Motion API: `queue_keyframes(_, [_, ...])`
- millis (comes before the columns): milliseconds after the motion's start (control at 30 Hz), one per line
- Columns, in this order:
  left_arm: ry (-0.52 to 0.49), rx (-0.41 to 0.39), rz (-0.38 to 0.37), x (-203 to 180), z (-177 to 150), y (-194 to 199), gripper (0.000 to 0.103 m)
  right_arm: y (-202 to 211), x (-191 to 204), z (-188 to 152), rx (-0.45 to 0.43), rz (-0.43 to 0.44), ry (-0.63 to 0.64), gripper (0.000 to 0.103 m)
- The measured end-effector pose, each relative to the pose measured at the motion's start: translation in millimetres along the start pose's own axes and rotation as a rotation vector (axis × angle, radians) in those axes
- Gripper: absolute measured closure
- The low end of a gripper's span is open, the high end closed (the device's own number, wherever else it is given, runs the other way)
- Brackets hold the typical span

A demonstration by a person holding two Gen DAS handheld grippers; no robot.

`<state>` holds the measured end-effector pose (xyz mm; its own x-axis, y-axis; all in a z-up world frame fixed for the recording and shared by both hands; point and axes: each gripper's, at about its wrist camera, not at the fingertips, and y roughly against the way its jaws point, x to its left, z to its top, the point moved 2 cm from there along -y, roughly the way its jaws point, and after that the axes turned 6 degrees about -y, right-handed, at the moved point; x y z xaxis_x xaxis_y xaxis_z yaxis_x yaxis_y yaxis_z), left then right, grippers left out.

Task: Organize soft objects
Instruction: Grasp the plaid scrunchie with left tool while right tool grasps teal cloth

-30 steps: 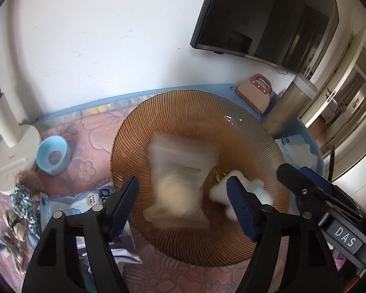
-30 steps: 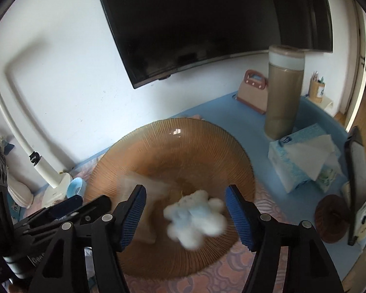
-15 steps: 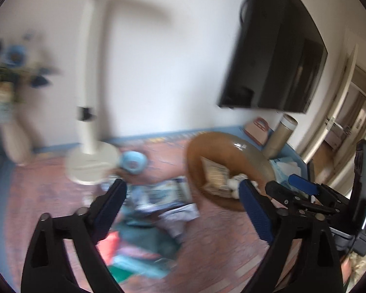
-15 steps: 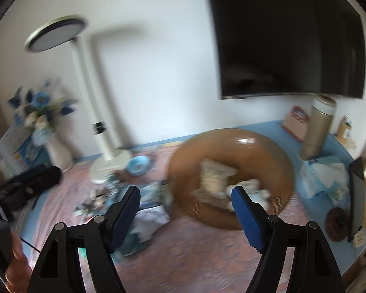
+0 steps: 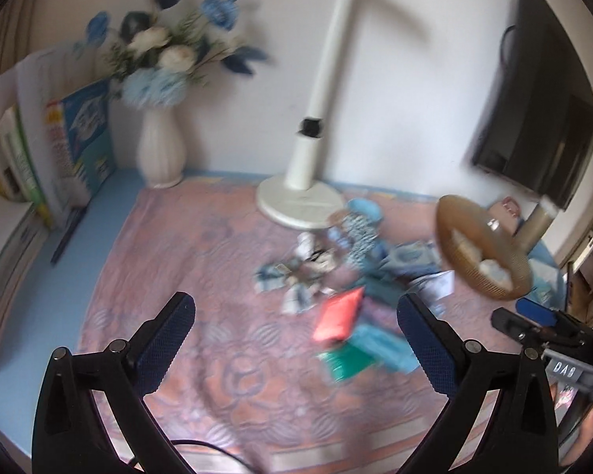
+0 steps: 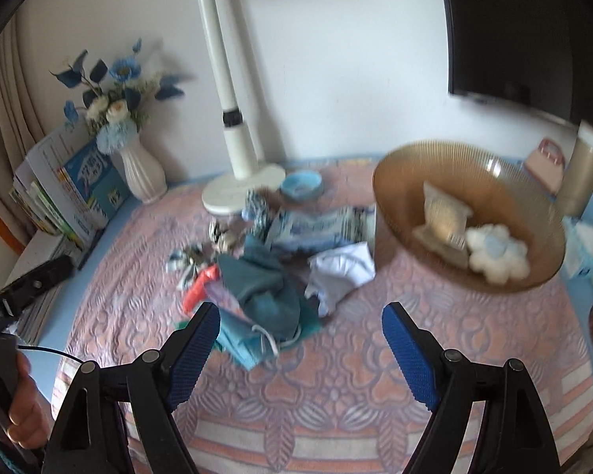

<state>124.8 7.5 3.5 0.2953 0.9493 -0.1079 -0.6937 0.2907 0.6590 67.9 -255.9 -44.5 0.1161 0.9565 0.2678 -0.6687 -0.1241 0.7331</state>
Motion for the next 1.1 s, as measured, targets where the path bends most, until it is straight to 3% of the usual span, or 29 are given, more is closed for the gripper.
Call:
queue_keyframes(267, [0.032, -0.107, 0.121, 85, 20, 82, 0.001, 6, 10, -2, -0.012, 0.045, -0.023, 0.02])
queue_keyframes(367, [0.04, -0.1, 0.186, 103, 30, 95, 0.001, 7, 14, -3, -0.019, 0.049, -0.024, 0.02])
queue_keyframes(467, [0.021, -0.051, 0.188, 98, 25, 71, 0.001, 4, 10, -3, -0.013, 0.033, -0.031, 0.02])
queue_keyframes(600, [-0.005, 0.067, 0.088, 68, 3, -6, 0.001, -3, 1, -4, 0.015, 0.004, -0.003, 0.02])
queue_keyframes(733, [-0.043, 0.178, 0.039, 36, -13, -80, 0.001, -16, -5, -7, 0.048, -0.005, 0.035, 0.02])
queue_keyframes(867, [-0.019, 0.224, 0.001, 27, -13, -118, 0.001, -43, -8, -3, 0.109, 0.044, 0.016, 0.023])
queue_keyframes(933, [-0.007, 0.23, 0.002, 27, -10, -131, 0.002, -59, -5, 3, 0.141, 0.087, 0.001, 0.032])
queue_keyframes(1100, [-0.001, 0.238, -0.006, 30, -5, -153, 0.006, -93, 5, 22, 0.174, 0.15, -0.044, 0.036])
